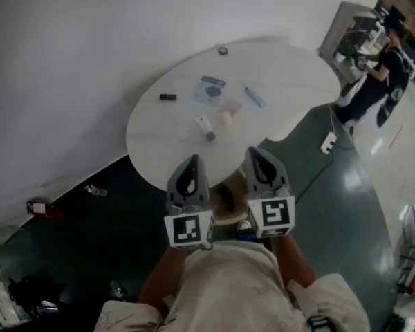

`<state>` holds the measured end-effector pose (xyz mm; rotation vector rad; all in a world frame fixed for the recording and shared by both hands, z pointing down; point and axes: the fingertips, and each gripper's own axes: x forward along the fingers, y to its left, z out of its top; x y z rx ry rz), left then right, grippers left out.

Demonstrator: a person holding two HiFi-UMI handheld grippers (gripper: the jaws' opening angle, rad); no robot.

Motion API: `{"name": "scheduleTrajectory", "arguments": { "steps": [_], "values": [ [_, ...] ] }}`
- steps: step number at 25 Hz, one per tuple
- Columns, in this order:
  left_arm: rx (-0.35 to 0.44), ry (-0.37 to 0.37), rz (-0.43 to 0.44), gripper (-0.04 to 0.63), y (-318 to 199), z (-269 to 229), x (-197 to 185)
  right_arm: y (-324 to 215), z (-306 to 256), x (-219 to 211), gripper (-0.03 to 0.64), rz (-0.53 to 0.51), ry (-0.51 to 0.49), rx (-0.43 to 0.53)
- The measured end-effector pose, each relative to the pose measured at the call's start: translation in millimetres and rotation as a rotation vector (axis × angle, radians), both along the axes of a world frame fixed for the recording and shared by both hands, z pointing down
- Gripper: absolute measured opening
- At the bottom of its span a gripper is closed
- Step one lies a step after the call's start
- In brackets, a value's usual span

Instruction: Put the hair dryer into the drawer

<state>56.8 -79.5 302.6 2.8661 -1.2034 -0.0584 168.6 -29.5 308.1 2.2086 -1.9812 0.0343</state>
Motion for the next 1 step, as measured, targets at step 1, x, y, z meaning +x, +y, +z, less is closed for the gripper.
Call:
{"name": "scheduleTrajectory", "arguments": {
  "steps": [1],
  "values": [
    [0.003, 0.001, 0.0, 0.002, -0.3, -0.2, -0.5, 0.0, 0.7, 0.1, 0.006, 0.002, 0.0, -0.002]
  ]
}}
